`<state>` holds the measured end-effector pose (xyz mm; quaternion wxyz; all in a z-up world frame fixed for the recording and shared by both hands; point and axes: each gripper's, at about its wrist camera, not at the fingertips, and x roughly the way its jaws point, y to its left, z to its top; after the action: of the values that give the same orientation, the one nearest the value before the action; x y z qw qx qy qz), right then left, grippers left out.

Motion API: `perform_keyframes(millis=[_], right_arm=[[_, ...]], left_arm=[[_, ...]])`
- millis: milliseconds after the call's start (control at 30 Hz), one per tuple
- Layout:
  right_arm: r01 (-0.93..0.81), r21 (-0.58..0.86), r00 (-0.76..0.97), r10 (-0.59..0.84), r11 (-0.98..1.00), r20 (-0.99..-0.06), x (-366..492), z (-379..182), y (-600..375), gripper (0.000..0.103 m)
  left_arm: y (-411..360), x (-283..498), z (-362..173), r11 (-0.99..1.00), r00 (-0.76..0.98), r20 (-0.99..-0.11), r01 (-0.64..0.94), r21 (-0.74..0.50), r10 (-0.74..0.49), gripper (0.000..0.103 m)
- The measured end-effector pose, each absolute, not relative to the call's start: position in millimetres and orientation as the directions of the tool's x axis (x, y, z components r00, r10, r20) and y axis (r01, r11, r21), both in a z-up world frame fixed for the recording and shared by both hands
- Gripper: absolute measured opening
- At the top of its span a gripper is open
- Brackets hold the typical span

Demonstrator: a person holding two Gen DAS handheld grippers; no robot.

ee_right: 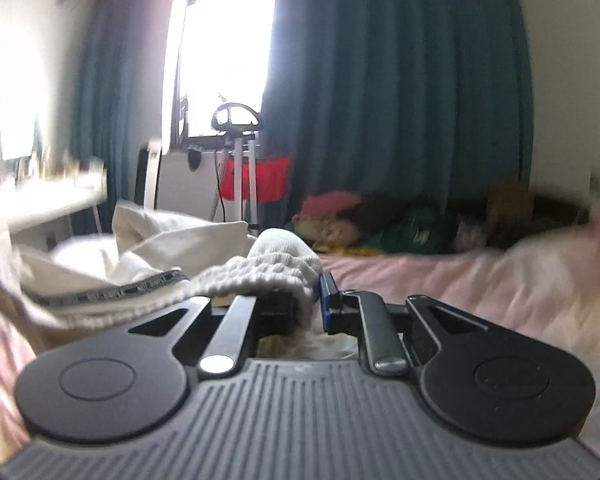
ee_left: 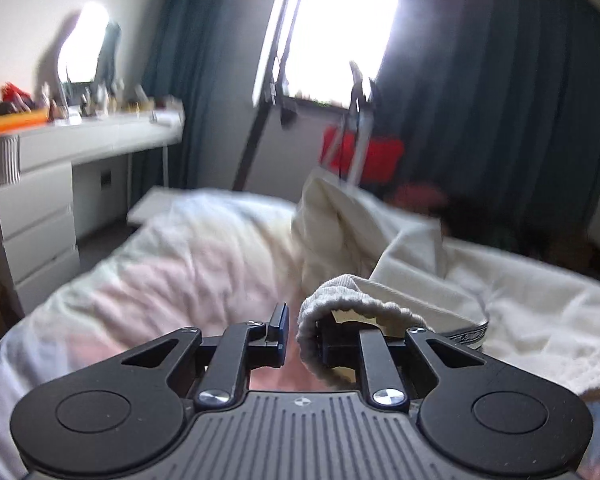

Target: Fold clothes

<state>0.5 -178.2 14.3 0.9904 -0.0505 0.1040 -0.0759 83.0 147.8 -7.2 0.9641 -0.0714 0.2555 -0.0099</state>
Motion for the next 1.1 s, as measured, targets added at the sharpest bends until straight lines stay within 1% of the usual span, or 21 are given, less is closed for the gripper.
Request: perform_keyframes(millis=[67, 167, 200, 233, 300, 333, 367, 400, 433, 500, 533, 567, 633, 733, 800, 900, 1000, 1067, 1100], right_arm=[[0.092, -0.182, 0.952, -0.140, 0.979, -0.274, -5, 5, -173, 0.016], [0.047, -0.165, 0.892, -0.116, 0.985, -0.438, -2, -26, -172, 0.016], [0.045, -0.146, 0.862, -0.112, 0.988, -0.493, 2, -35, -173, 0.017], [0.050, -0.115, 0.841, -0.104, 0.992, -0.531, 4, -40, -177, 0.019], [0.061, -0.053, 0.811, -0.080, 0.997, -0.580, 5, -43, -185, 0.020], [0.068, -0.018, 0.797, -0.065, 0.998, -0.601, 5, -43, -190, 0.022], [0.075, 0.023, 0.783, -0.045, 0.997, -0.620, 5, -42, -196, 0.023], [0.081, 0.070, 0.768, -0.017, 0.994, -0.641, 4, -43, -202, 0.035], [0.084, 0.127, 0.748, 0.022, 0.988, -0.663, 3, -44, -206, 0.055], [0.079, 0.230, 0.737, 0.098, 0.970, -0.668, -4, -44, -212, 0.076], [0.074, 0.280, 0.737, 0.136, 0.957, -0.662, -8, -44, -215, 0.077], [0.070, 0.328, 0.736, 0.173, 0.942, -0.654, -12, -43, -217, 0.077], [0.064, 0.412, 0.738, 0.235, 0.909, -0.633, -20, -42, -222, 0.079], [0.076, 0.479, 0.756, 0.263, 0.874, -0.600, -24, -35, -233, 0.081], [0.112, 0.504, 0.771, 0.245, 0.857, -0.588, -25, -34, -241, 0.081], [0.194, 0.477, 0.802, 0.142, 0.857, -0.580, -23, -34, -252, 0.081], [0.249, 0.446, 0.802, 0.075, 0.860, -0.593, -18, -39, -256, 0.081], [0.267, 0.450, 0.792, 0.072, 0.852, -0.606, -12, -46, -258, 0.081], [0.275, 0.453, 0.786, 0.072, 0.848, -0.614, -9, -49, -258, 0.081]], left_arm=[[148, 87, -18, 0.995, 0.820, -0.571, -0.009, -0.100, -0.049, 0.020], [153, 90, -36, 0.997, 0.749, -0.662, -0.013, -0.078, -0.042, 0.024], [157, 88, -40, 0.996, 0.730, -0.681, -0.014, -0.090, -0.051, 0.024], [162, 84, -43, 0.993, 0.716, -0.695, -0.015, -0.114, -0.069, 0.025], [168, 71, -46, 0.987, 0.703, -0.703, -0.009, -0.160, -0.107, 0.032], [170, 64, -47, 0.984, 0.701, -0.702, -0.003, -0.177, -0.125, 0.038], [172, 56, -46, 0.981, 0.699, -0.701, 0.008, -0.195, -0.145, 0.042], [173, 48, -44, 0.976, 0.699, -0.695, 0.020, -0.219, -0.170, 0.042], [174, 39, -40, 0.968, 0.709, -0.676, 0.034, -0.250, -0.200, 0.042], [177, 23, -28, 0.947, 0.738, -0.624, 0.065, -0.316, -0.258, 0.042], [178, 14, -22, 0.934, 0.751, -0.595, 0.081, -0.347, -0.286, 0.043], [178, 8, -16, 0.923, 0.760, -0.571, 0.099, -0.372, -0.311, 0.048], [176, 1, -11, 0.903, 0.766, -0.536, 0.132, -0.410, -0.355, 0.052], [173, -5, -9, 0.881, 0.756, -0.521, 0.154, -0.447, -0.396, 0.052], [175, -11, -10, 0.873, 0.756, -0.512, 0.160, -0.461, -0.408, 0.054], [179, -3, -18, 0.841, 0.714, -0.535, 0.142, -0.522, -0.452, 0.056], [174, 9, -34, 0.796, 0.634, -0.565, 0.139, -0.589, -0.528, 0.056], [164, 17, -43, 0.824, 0.596, -0.614, 0.153, -0.545, -0.517, 0.063], [159, 21, -47, 0.837, 0.592, -0.629, 0.154, -0.525, -0.503, 0.063]])
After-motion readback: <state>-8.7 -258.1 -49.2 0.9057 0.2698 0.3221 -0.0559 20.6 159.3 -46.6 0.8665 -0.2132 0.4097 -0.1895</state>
